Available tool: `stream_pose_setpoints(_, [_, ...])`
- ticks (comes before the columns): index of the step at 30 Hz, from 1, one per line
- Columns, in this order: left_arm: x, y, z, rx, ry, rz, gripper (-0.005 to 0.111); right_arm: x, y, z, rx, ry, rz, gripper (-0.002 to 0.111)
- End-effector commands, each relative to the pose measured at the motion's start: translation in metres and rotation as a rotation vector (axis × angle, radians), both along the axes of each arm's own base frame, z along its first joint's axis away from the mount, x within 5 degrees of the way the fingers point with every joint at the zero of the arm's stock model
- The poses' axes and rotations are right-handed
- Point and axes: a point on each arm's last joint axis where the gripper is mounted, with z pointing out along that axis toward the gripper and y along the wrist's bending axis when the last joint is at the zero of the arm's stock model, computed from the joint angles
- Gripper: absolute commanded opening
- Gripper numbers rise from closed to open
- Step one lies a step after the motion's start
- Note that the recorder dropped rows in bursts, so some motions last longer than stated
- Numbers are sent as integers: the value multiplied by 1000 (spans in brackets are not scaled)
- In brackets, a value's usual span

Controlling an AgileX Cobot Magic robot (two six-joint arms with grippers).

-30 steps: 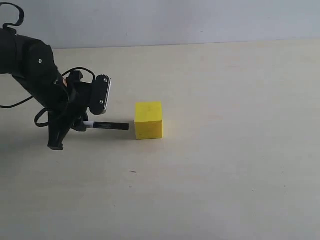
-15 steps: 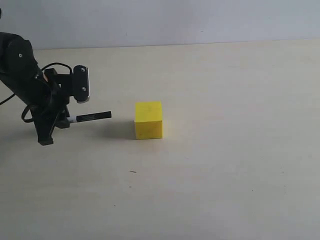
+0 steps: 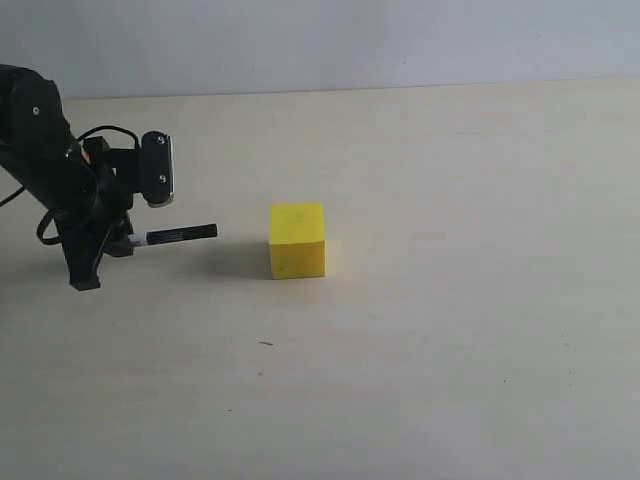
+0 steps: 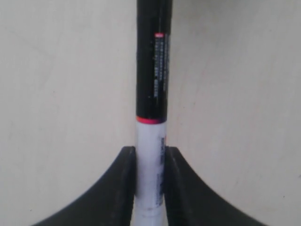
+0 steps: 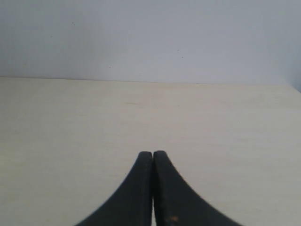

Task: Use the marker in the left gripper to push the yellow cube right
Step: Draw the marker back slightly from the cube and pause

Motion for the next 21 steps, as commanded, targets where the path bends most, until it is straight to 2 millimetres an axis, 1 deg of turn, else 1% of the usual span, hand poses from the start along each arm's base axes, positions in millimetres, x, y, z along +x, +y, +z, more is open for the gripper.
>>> stream_pose_setpoints(1, [0, 1, 1, -2, 7, 24, 0, 0, 0, -1, -2, -10, -4, 0])
stream_pose_setpoints(21, [1, -3, 0, -7, -14, 14, 0, 0, 0, -1, -2, -10, -4, 0])
